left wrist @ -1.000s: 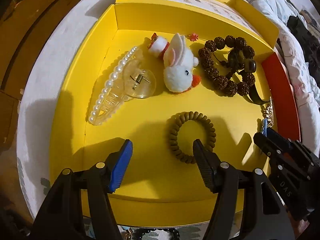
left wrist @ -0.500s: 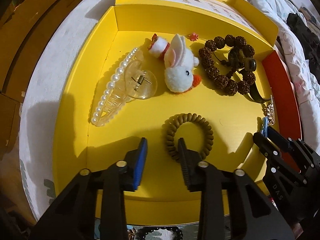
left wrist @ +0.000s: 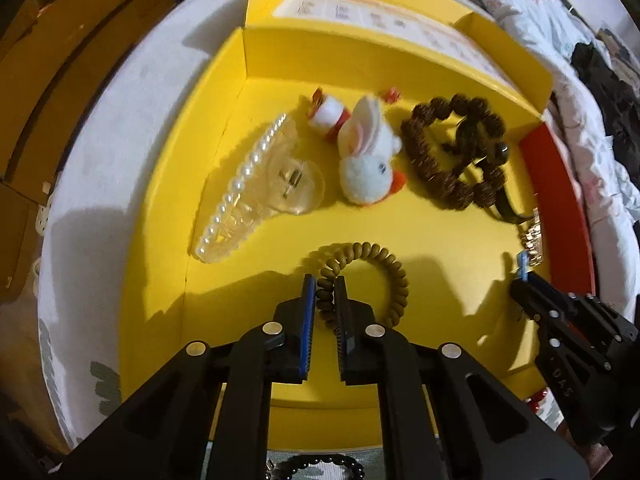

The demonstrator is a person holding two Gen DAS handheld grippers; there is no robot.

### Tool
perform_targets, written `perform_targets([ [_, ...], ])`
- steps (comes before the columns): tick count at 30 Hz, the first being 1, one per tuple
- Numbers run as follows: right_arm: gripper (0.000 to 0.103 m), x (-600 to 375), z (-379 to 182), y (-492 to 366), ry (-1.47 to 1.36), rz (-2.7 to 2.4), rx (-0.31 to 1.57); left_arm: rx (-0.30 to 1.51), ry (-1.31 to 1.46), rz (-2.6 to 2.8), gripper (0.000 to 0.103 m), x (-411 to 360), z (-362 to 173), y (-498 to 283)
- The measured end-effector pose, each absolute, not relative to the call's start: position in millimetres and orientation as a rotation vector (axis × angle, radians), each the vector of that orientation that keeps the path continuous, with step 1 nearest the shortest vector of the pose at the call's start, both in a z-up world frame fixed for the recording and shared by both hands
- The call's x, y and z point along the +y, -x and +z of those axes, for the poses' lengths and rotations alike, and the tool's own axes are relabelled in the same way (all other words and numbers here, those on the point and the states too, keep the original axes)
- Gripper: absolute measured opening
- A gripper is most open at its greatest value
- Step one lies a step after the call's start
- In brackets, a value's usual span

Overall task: Organize jewelry
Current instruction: 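Grasp the blue hair clip with the right tool while the left tool grasps the brown coiled hair tie, then lift the blue clip with the right tool while the left tool carries the coiled tie out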

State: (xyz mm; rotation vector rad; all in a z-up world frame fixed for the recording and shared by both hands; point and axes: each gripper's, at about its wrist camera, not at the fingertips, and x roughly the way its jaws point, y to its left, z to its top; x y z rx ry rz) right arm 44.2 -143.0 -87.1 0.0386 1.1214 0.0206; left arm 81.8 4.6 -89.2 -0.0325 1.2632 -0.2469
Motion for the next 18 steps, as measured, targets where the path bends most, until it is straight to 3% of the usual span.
perform_targets([
  [18,0.017,-164,-29,-9,-0.135,0.024,1.026,1.156,0.128,-0.272,0.009,32,-32,-52],
])
